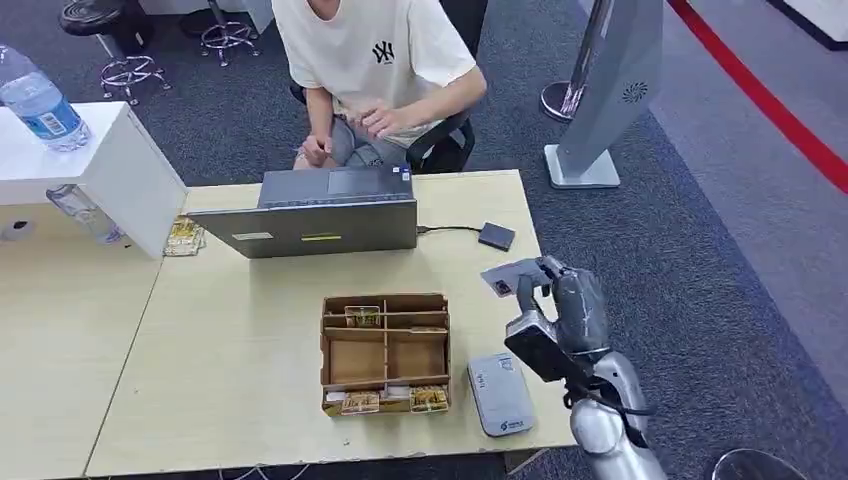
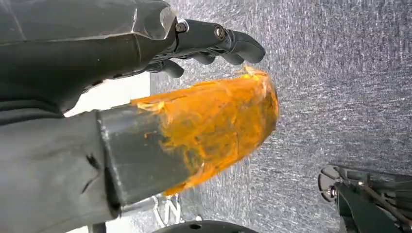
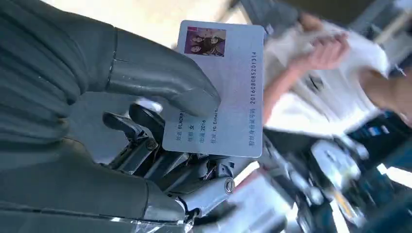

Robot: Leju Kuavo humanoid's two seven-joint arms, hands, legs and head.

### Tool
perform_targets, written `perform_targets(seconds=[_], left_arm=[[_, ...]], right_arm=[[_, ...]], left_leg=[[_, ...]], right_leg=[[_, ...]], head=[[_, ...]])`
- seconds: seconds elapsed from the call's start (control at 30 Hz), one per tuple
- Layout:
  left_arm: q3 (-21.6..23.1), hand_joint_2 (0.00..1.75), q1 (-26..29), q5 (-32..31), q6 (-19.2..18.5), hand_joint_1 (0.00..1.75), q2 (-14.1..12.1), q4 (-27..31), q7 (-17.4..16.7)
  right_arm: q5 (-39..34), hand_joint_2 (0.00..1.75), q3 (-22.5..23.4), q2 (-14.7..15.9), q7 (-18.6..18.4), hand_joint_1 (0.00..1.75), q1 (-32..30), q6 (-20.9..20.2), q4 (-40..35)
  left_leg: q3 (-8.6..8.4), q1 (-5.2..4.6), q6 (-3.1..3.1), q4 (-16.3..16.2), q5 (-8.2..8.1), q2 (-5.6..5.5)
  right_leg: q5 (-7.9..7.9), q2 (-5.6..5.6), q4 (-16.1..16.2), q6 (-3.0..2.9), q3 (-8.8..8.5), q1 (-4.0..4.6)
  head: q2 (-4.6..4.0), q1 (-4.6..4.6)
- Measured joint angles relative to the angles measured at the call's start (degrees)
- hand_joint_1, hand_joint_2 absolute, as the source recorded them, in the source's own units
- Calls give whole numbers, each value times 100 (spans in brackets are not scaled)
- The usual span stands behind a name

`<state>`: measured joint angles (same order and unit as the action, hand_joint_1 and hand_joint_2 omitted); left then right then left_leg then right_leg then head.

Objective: Pass the card to the sensor for recognition and then transmit it.

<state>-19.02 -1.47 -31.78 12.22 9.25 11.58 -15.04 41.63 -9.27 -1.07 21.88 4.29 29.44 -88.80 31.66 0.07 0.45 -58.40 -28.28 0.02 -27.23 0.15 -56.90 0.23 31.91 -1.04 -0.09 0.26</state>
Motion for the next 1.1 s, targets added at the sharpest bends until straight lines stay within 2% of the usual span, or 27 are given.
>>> perform_targets(seconds=[0.1,0.17,0.23,0.37,0.53,0.63,0.73,0.77,0.8,0.87,0.93,1.0,1.1], left_arm=[[2,0,-6,-153,-42,0,0,0,-7],[2,0,-14,-285,-101,0,-7,0,-9],[7,0,-25,-370,-140,0,-11,0,-9],[26,0,-53,-549,-210,0,-20,0,-22],[68,0,-80,-728,-306,0,-42,0,-22],[101,0,-84,-835,-337,0,-57,0,-22],[105,0,-87,-896,-380,0,-70,0,-22],[105,0,-88,-903,-380,0,-77,0,-22],[105,0,-88,-920,-383,0,-77,0,-22],[103,0,-86,-946,-396,0,-87,0,-30],[103,0,-88,-962,-398,0,-94,0,-48],[103,0,-90,-975,-398,0,-101,0,-55],[103,0,-88,-979,-396,0,-101,0,-68]], right_arm=[[528,175,-167,-127,-31,175,79,408,-127],[1136,175,-355,-204,-140,175,255,771,-110],[1516,175,-547,-263,-256,175,494,952,-2],[2518,175,-739,-444,-367,175,945,997,304],[3660,175,-737,-737,-411,175,1459,1002,769],[4428,175,-756,-798,-803,175,1719,1004,976],[4728,175,-946,-774,-1424,175,1972,1006,1142],[4733,175,-1037,-732,-1636,134,2050,1006,1189],[4733,175,-1153,-663,-1866,0,2121,1006,1230],[4735,175,-1410,-498,-2345,0,2244,1006,1300],[4737,175,-1765,-281,-2989,0,2386,1006,1374],[4737,175,-2038,-131,-3317,0,2443,1006,1420],[4737,175,-2295,50,-3427,0,2437,1008,1429]], left_leg=[[0,0,-3,0,3,0],[0,0,0,0,10,2],[-1,0,0,0,13,2],[0,1,-3,0,18,1],[-1,1,-7,0,22,1],[1,1,-7,0,22,-1],[1,1,-7,0,22,-1],[1,1,-6,0,22,-1],[2,0,-4,-1,24,-3],[5,0,-4,-1,24,-5],[4,-1,-3,-3,24,-3],[4,0,-3,-4,23,-3],[7,0,-3,-4,23,-4]], right_leg=[[2,2,-1,-1,0,0],[4,3,-2,-2,0,0],[8,3,-2,-6,-1,0],[10,2,-5,-6,0,1],[13,2,-6,-8,1,1],[13,0,-6,-8,1,1],[13,1,-5,-7,1,1],[14,1,-4,-7,1,1],[14,-2,-4,-7,1,0],[14,-3,-3,-6,1,0],[14,0,-2,-6,2,-1],[14,0,-1,-6,3,0],[14,-2,-1,-6,6,1]], head=[[0,0],[0,0],[0,0],[0,0],[0,0],[0,0],[0,0],[0,0],[0,0],[0,0],[0,0],[0,0],[0,0]])
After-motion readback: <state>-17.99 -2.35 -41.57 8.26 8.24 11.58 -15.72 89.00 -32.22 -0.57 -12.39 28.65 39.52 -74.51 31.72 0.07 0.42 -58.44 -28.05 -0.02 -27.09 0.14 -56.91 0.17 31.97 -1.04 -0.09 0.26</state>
